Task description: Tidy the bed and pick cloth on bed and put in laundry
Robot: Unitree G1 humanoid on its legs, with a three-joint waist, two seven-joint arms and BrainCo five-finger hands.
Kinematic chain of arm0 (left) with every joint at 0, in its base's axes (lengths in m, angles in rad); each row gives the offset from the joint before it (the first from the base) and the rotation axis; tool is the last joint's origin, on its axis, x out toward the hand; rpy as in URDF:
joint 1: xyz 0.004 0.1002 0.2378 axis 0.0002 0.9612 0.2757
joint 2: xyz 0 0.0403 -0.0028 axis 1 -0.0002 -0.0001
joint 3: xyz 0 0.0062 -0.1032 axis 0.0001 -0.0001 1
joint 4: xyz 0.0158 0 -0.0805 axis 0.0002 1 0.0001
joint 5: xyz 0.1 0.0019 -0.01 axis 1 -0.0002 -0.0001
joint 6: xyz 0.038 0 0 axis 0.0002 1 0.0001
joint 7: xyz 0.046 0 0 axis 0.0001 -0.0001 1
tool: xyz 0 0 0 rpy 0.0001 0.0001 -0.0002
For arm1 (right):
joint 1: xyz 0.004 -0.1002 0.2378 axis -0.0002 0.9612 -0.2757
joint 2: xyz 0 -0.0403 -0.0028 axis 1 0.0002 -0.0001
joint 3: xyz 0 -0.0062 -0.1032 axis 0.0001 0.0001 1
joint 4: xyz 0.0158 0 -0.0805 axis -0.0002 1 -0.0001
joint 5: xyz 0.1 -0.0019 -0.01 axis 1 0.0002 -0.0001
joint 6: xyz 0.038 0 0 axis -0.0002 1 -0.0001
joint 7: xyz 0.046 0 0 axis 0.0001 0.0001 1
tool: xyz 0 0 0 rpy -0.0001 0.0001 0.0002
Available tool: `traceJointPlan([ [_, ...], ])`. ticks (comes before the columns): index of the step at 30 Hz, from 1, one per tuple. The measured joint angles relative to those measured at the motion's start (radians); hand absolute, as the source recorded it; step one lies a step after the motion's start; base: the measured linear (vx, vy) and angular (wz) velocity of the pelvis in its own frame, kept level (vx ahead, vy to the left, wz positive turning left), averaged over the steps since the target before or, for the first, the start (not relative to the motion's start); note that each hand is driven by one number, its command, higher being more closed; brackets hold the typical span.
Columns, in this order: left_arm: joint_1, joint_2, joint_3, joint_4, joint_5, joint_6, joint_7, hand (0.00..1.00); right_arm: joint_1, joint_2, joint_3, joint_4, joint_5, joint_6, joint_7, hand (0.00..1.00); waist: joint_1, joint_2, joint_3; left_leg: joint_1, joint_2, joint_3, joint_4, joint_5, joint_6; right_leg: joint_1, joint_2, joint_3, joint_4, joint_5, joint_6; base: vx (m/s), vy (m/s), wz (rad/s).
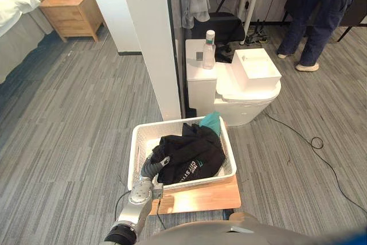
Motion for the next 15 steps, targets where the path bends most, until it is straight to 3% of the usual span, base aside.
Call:
traceJointPlan([
  [8, 0.019, 0.001, 0.11, -0.202, 0.0, -0.077, 0.046, 0.0, 0.002, 0.001, -0.019, 0.002, 0.001, -0.016, 0.017, 0.0, 0.012, 0.005, 0.002, 0.0, -0.003, -0.019, 0.001, 0.0, 0.001, 0.006, -0.001, -0.016, 0.008, -0.006, -0.001, -0.01, -0.022, 0.06],
  [15, 0.043, 0.001, 0.174, -0.265, -0.045, -0.059, 0.059, 0.0, -0.001, 0.002, -0.04, 0.006, 0.014, -0.021, 0.03, 0.0, 0.027, 0.005, 0.001, -0.006, -0.004, -0.045, 0.001, 0.005, 0.006, 0.009, -0.005, -0.04, 0.009, -0.009, -0.002, -0.01, -0.025, 0.1],
])
